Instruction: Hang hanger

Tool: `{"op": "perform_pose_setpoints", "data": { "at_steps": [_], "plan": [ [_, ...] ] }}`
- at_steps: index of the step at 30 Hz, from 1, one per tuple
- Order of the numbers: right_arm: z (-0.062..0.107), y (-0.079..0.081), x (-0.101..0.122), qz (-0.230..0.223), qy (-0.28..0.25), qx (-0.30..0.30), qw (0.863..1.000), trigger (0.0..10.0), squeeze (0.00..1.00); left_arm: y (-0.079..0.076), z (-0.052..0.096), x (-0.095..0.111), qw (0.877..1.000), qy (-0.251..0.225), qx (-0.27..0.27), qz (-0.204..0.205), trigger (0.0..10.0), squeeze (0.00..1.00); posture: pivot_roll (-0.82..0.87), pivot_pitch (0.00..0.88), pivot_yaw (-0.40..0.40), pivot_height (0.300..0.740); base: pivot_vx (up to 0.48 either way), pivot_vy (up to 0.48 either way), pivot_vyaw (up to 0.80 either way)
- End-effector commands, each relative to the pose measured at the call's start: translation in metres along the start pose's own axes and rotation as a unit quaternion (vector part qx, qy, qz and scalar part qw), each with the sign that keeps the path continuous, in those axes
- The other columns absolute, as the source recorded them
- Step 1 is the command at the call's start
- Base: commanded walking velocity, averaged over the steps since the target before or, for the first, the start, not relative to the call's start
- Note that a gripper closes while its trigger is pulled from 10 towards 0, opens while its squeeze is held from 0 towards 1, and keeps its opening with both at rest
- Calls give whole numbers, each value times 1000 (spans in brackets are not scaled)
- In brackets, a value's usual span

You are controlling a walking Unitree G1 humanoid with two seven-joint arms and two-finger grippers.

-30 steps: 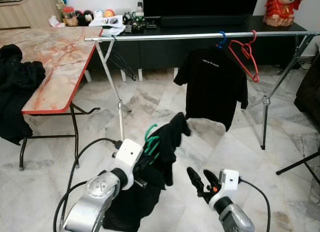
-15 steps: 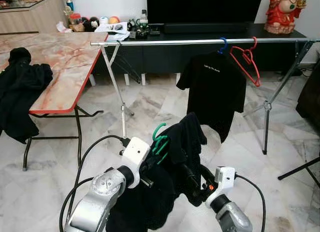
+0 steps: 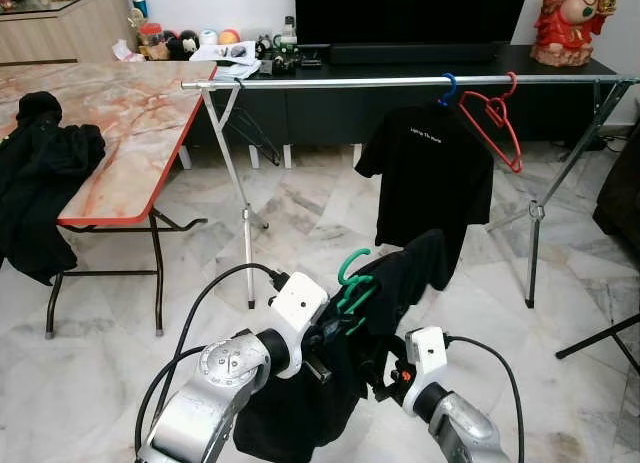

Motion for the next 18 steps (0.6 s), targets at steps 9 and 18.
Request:
{"op": "perform_pose_setpoints", "data": {
  "at_steps": [9,18],
  "plan": [
    [8,-31,0,4,-12,-128,992,10000,0,-9,5,8,999,-11,-29,-9,10000,0,1,72,-10,740,0,0,0],
    [11,-37,-3,-10,-13,-148,989,0,0,-9,5,7,999,-7,-30,-11,10000,0,2,75,-8,740,0,0,0]
  ]
}}
Point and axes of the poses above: a point about 5 cm out from each wrist's last joint towards the gripper, its own z axis pointing back from the gripper into the wrist, its own x axis along the axis of the wrist's last joint, y = z × x, the point moved 3 cm from there along -z, pointing out of the wrist towards the gripper, and after that the axes turned 6 degrees about -z, right-handed, at the moved point
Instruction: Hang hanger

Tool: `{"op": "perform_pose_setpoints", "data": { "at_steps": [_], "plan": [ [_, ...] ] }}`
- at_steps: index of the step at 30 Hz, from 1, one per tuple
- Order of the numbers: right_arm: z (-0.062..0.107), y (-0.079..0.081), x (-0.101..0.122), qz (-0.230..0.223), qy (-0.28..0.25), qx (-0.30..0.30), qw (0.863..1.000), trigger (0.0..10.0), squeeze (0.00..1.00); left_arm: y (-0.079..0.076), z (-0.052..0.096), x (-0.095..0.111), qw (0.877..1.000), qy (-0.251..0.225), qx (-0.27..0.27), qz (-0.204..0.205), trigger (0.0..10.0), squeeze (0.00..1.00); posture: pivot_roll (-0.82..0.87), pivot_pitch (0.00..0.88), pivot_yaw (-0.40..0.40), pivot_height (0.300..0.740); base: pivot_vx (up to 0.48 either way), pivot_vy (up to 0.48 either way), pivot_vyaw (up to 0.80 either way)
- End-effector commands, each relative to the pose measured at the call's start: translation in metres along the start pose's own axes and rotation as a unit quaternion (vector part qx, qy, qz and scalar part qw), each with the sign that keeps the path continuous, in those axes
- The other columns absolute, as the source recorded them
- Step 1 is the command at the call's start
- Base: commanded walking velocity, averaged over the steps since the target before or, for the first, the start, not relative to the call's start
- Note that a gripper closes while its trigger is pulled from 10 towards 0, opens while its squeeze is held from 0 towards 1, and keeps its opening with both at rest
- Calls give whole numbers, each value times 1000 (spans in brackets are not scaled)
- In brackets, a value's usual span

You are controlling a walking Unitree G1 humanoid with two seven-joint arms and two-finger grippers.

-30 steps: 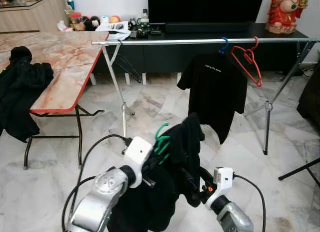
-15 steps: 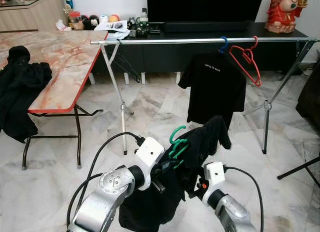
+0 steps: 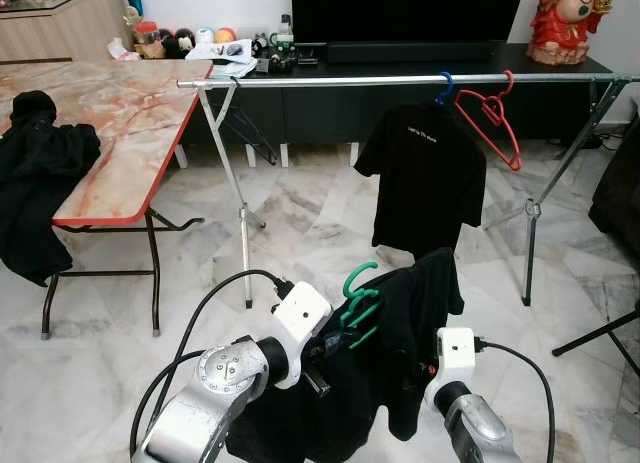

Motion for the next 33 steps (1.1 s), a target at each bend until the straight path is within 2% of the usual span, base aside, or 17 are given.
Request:
{"op": "perform_pose_setpoints", "data": {
  "at_steps": [1,19,33],
  "plan": [
    [-3,4,2,-2,-4,4,1000,0,0,-1,2,10,1000,-18,-5,-5,10000,0,3,74,-8,740,0,0,0],
    [-5,6,2,-22,-12,7,1000,0,0,-8,1,13,999,-21,-26,-4,10000,0,8,76,-8,740,0,0,0],
    [-4,0,5,-22,-21,-8,1000,0,0,-9,3,9,999,-14,-31,-4,10000,0,8,77,-8,740,0,0,0]
  ]
}}
Point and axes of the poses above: a point about 5 cm out from each wrist's last joint towards the gripper, its own z axis pointing back from the gripper into the wrist, its own x axis along the axis of the wrist's last joint, y = z × x, the point moved 3 cm from there along -z, pointing out of the wrist towards the gripper, and after that the axes turned 6 degrees about -z, right-handed, at the moved point
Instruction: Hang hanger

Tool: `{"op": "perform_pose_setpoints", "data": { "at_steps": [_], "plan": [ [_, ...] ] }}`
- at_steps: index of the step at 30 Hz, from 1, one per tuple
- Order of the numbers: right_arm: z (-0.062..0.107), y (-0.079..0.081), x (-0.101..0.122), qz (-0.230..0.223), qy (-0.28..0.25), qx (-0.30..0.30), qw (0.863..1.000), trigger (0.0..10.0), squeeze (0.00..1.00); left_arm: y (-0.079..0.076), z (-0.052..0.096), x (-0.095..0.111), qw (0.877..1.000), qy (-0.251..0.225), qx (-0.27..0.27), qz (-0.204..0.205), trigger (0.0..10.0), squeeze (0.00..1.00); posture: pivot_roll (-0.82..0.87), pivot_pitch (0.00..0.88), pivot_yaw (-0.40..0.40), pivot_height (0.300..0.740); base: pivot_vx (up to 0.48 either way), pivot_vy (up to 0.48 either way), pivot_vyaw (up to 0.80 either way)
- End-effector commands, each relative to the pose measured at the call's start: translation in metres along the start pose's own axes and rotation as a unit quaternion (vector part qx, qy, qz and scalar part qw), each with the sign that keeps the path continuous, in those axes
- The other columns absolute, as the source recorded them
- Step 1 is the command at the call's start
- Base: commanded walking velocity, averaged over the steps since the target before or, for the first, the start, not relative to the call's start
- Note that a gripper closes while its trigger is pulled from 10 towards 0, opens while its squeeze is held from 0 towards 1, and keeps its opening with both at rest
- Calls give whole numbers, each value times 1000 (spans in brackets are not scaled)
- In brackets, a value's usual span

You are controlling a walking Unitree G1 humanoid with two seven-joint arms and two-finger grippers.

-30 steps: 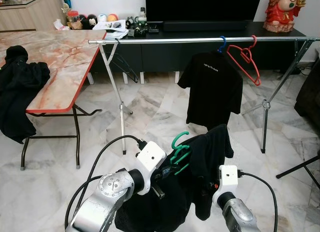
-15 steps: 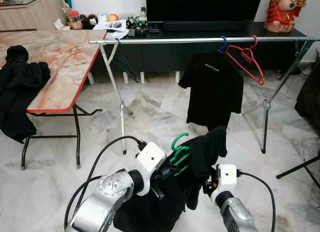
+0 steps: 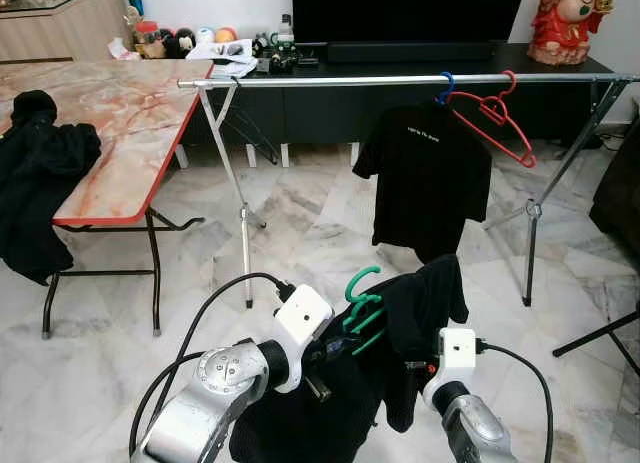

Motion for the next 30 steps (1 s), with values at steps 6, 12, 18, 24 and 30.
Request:
{"op": "perform_pose_setpoints", "data": {
  "at_steps": [6,12,18,24,30],
  "plan": [
    [-1,-2,3,-3,-7,-10,1000,0,0,-4,3,10,1000,-16,-10,-15,10000,0,10,77,-8,740,0,0,0],
    [-1,-7,7,-1,-11,-23,1000,0,0,-5,3,10,1000,-14,-14,-16,10000,0,9,78,-7,740,0,0,0],
    [1,-17,13,8,-16,-40,999,0,0,0,7,5,1000,-2,-10,-23,10000,0,9,78,-7,740,0,0,0],
    [5,-38,27,17,-31,-75,997,0,0,17,22,-21,995,70,-10,-73,10000,0,7,74,-6,740,0,0,0],
    [8,-51,39,25,-41,-91,995,0,0,27,45,-43,983,137,-45,-115,10000,0,4,72,-7,740,0,0,0]
  ]
}}
Point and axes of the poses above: a point about 5 cm out from each wrist's last joint towards the gripper, its own z axis pointing back from the gripper into the wrist, its own x axis along the axis of the wrist's last joint, y = z × x, the point moved 3 cm from there along -z, pointing out of the wrist towards the gripper, and after that the axes turned 6 degrees about -z, right-handed, at the moved point
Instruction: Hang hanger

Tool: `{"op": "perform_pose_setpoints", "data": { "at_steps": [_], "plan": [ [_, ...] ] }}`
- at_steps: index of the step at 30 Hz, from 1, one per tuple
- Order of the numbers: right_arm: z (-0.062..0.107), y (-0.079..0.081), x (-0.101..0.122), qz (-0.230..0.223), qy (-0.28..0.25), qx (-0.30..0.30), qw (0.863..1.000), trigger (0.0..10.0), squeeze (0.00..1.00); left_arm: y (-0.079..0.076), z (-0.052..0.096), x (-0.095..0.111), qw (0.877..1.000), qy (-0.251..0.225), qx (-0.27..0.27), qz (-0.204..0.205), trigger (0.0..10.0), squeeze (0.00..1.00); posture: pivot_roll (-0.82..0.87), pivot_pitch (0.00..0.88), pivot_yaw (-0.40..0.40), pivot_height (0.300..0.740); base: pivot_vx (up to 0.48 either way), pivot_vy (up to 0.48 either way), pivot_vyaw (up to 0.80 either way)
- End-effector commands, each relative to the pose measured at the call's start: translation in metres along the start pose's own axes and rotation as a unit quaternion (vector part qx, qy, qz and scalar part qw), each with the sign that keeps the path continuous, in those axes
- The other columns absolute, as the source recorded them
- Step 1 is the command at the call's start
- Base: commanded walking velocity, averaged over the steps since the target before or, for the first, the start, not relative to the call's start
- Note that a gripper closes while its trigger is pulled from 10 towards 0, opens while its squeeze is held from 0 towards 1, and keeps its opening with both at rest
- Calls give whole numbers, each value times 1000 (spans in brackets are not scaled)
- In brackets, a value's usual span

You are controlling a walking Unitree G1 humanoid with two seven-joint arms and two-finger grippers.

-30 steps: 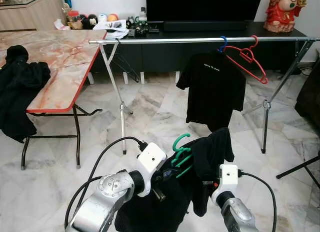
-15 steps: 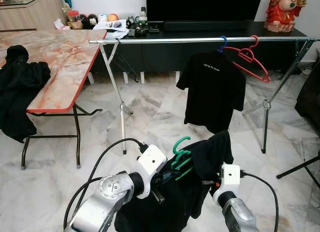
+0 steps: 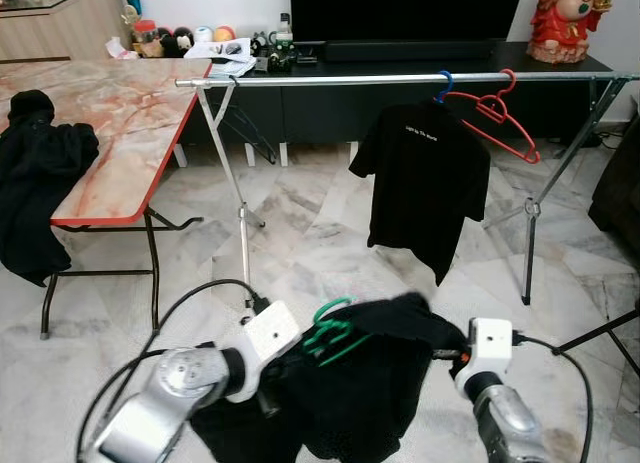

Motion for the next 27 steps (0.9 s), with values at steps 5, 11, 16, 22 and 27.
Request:
{"op": "perform_pose_setpoints", "data": {
  "at_steps": [5,11,16,22,27],
  "plan": [
    [2,-22,13,3,-14,-34,999,0,0,3,24,-20,998,28,-46,-24,10000,0,1,71,-10,740,0,0,0],
    [3,-28,16,10,-12,-39,999,0,0,0,47,-27,994,21,-105,-30,10000,0,2,75,-14,740,0,0,0],
    [4,-31,16,12,-7,-42,999,0,0,8,61,-16,993,-36,-111,-15,10000,0,2,81,-19,740,0,0,0],
    [5,-32,13,19,4,-43,999,0,0,-2,70,-14,985,-44,-163,-29,10000,0,4,85,-22,740,0,0,0],
    [5,-34,14,26,6,-45,999,0,0,-2,78,-43,976,69,-194,-74,10000,0,3,88,-24,740,0,0,0]
  ]
}}
Point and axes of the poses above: a point about 5 cm out from each wrist's last joint towards the gripper, its own z axis pointing back from the gripper into the wrist, its own x axis along the axis of the wrist's last joint, y = z × x, the point moved 3 cm from there along -z, pointing out of the wrist towards the gripper, and after that the axes turned 6 degrees about -z, right-handed, at the moved point
